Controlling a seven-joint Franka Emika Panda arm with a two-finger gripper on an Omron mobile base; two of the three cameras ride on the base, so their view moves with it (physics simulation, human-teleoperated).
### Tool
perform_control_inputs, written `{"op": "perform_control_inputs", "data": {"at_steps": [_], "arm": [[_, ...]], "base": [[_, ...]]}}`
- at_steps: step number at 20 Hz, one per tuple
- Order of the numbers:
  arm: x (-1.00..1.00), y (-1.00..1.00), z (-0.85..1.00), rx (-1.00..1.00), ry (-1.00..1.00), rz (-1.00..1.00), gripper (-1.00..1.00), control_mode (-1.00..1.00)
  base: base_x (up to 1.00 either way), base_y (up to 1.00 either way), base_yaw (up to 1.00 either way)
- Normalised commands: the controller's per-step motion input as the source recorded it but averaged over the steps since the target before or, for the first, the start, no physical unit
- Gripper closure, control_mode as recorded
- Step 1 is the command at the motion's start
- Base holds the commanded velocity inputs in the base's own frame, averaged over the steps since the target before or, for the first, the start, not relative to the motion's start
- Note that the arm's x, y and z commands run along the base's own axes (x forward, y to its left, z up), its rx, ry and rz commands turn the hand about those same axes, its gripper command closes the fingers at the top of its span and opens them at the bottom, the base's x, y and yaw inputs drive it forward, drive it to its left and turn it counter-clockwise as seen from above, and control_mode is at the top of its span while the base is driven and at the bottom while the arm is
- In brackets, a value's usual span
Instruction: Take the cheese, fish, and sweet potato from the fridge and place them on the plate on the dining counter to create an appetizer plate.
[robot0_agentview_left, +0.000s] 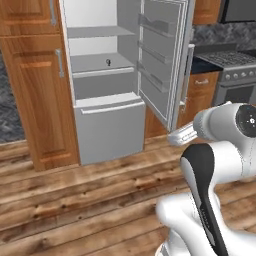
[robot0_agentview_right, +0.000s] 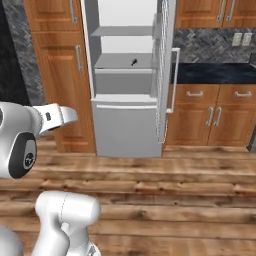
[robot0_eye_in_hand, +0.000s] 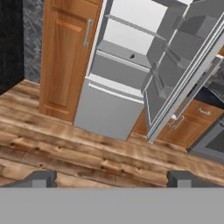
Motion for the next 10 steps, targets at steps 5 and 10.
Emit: {"op": "perform_control_inputs", "data": {"at_steps": [5,10], "arm": [[0.0,0.0,0.0,0.0,0.0,0.0,-1.0,1.0],[0.0,0.0,0.0,0.0,0.0,0.0,-1.0,1.0]], "base": [[0.79,-0.04,0.0],[0.54,-0.28,0.0]]}}
